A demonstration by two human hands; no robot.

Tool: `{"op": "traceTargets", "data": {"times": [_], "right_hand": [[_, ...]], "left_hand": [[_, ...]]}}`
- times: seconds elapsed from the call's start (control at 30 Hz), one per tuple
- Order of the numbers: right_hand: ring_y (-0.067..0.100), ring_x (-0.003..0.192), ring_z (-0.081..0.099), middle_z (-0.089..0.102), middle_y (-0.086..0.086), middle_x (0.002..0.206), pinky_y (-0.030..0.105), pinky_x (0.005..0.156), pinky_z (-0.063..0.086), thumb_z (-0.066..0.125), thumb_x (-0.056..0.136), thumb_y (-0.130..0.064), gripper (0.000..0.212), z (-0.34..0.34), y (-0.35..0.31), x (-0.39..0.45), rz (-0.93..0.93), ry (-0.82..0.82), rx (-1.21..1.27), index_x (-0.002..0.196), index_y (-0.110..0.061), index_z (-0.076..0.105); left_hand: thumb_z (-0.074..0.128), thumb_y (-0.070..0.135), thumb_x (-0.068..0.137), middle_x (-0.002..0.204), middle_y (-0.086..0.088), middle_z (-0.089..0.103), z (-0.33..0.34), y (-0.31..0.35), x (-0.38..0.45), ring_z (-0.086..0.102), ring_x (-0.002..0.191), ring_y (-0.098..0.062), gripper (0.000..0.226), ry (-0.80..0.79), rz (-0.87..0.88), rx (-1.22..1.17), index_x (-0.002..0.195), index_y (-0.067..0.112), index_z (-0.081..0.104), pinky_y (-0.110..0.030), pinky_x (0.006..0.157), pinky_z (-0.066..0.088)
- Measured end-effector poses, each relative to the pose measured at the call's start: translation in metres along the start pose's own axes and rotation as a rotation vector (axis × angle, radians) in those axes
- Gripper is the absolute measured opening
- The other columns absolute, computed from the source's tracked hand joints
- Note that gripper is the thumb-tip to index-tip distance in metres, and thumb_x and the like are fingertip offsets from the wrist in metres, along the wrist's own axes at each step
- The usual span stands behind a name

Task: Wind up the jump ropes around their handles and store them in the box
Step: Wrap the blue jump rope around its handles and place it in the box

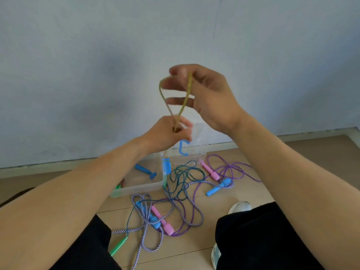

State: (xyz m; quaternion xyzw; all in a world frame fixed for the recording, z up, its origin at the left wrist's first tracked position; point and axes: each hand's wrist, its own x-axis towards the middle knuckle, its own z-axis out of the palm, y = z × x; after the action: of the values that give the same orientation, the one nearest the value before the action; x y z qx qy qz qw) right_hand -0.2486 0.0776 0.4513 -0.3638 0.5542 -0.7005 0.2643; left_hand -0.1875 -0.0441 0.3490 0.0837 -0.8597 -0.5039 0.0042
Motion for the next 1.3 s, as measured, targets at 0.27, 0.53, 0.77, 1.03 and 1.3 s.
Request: {"op": "traceTargets", "data": {"times": [0.27,0.53,0.77,1.03,1.3], "right_hand": [[0.026,0.102,0.069,0.069,0.006,0.093,0.036,0.08,0.055,0.048,0.101,-0.017,0.012,-0.088,-0.035,0.005,-0.054,0.422,0.447,0.104,-0.012,0.058],[0.028,0.092,0.069,0.054,0.012,0.137,0.04,0.083,0.059,0.072,0.082,-0.003,0.073,-0.08,0.055,0.0,0.826,-0.186,-0.997,0.145,-0.01,0.037],[0.02,0.106,0.067,0.069,-0.002,0.116,0.036,0.09,0.057,0.058,0.095,-0.041,0.032,0.0,0.09,-0.003,0.704,-0.467,-0.699,0.113,-0.017,0.068],[0.031,0.078,0.074,0.071,0.015,0.086,0.041,0.073,0.061,0.047,0.1,-0.019,0.026,-0.102,0.109,0.01,0.944,0.061,-0.986,0.103,0.003,0.061],[0.037,0.077,0.066,0.06,0.027,0.092,0.041,0.054,0.061,0.024,0.104,-0.049,0.063,-0.147,0.08,0.005,0.748,0.664,0.064,0.09,0.005,0.055]], "left_hand": [[0.027,0.04,0.106,0.089,-0.015,0.075,-0.03,-0.049,-0.012,0.072,0.084,-0.033,0.063,-0.192,-0.529,0.313,0.088,-0.001,0.071,-0.04,0.086,0.057],[0.031,0.032,0.107,0.076,-0.023,0.072,-0.068,0.054,-0.02,0.072,0.065,-0.032,0.052,0.048,-0.164,-0.643,0.081,-0.003,0.058,-0.031,0.055,0.059],[0.028,0.031,0.107,0.068,-0.012,0.072,-0.088,0.085,-0.03,0.07,0.059,-0.024,0.062,0.171,0.111,-0.807,0.067,0.005,0.067,-0.026,0.053,0.054],[0.02,0.036,0.108,0.058,-0.007,0.07,-0.14,0.01,-0.031,0.068,0.051,-0.019,0.054,0.594,-0.092,-0.758,0.076,0.007,0.051,-0.022,0.046,0.051],[0.021,0.038,0.108,0.062,-0.011,0.071,-0.141,-0.024,-0.033,0.072,0.055,-0.023,0.052,0.56,-0.388,-0.64,0.08,0.005,0.051,-0.02,0.043,0.051]]}}
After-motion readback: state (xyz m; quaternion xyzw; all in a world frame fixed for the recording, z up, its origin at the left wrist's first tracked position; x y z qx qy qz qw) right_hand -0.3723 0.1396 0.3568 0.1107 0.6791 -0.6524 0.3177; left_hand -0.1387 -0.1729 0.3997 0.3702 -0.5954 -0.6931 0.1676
